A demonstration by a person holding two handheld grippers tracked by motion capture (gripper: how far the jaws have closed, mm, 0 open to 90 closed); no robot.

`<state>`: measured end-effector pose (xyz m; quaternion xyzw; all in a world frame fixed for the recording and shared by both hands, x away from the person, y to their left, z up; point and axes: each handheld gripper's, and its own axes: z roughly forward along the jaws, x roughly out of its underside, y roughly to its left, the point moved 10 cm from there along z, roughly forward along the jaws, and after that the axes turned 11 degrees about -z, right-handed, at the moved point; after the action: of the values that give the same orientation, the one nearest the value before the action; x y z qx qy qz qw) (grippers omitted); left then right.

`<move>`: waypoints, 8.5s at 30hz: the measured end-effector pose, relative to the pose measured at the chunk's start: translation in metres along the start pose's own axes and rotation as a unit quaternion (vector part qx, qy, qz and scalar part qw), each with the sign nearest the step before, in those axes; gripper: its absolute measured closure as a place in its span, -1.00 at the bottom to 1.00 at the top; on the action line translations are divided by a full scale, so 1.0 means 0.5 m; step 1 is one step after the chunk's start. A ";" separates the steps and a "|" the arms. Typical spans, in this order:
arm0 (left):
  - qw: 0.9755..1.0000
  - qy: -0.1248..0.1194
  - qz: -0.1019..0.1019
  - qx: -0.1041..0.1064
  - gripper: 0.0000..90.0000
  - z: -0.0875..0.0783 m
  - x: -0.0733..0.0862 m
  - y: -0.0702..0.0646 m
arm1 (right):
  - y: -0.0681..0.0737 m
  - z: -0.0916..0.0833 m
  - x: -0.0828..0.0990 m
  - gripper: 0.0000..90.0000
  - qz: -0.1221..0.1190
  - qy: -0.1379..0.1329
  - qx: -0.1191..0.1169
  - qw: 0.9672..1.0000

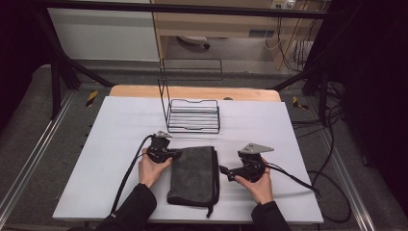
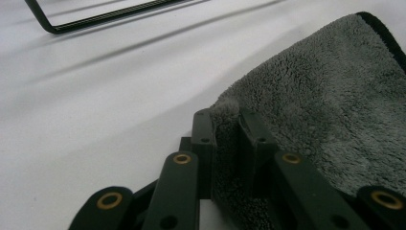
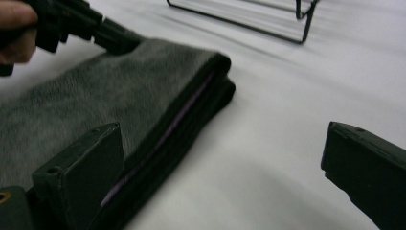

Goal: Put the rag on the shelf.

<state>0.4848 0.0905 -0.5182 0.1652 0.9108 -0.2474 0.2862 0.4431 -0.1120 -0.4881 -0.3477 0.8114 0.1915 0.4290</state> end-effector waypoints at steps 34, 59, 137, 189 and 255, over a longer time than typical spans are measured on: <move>1.000 -0.009 0.011 0.012 0.73 0.000 0.001 0.001 | 0.008 0.141 -0.022 0.44 0.081 0.075 -0.039 0.993; 0.997 -0.051 0.016 0.056 0.78 -0.064 -0.024 -0.018 | 0.032 0.081 -0.071 0.71 0.094 0.019 -0.059 0.994; 0.919 -0.375 0.073 0.101 0.79 -0.423 -0.330 -0.176 | 0.059 -0.181 -0.482 0.73 -0.062 -0.289 0.064 0.953; 0.889 -0.445 0.075 0.084 0.79 -0.542 -0.604 -0.183 | -0.054 -0.216 -0.769 0.74 -0.091 -0.359 0.125 0.921; 0.926 -0.347 0.125 0.086 0.78 -0.397 -0.496 -0.110 | -0.093 -0.095 -0.608 0.72 -0.082 -0.286 0.070 0.952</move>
<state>0.5670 0.1141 -0.2075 0.2058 0.7019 -0.3289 0.5974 0.5686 -0.0512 -0.2102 -0.3127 0.6350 0.1900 0.6804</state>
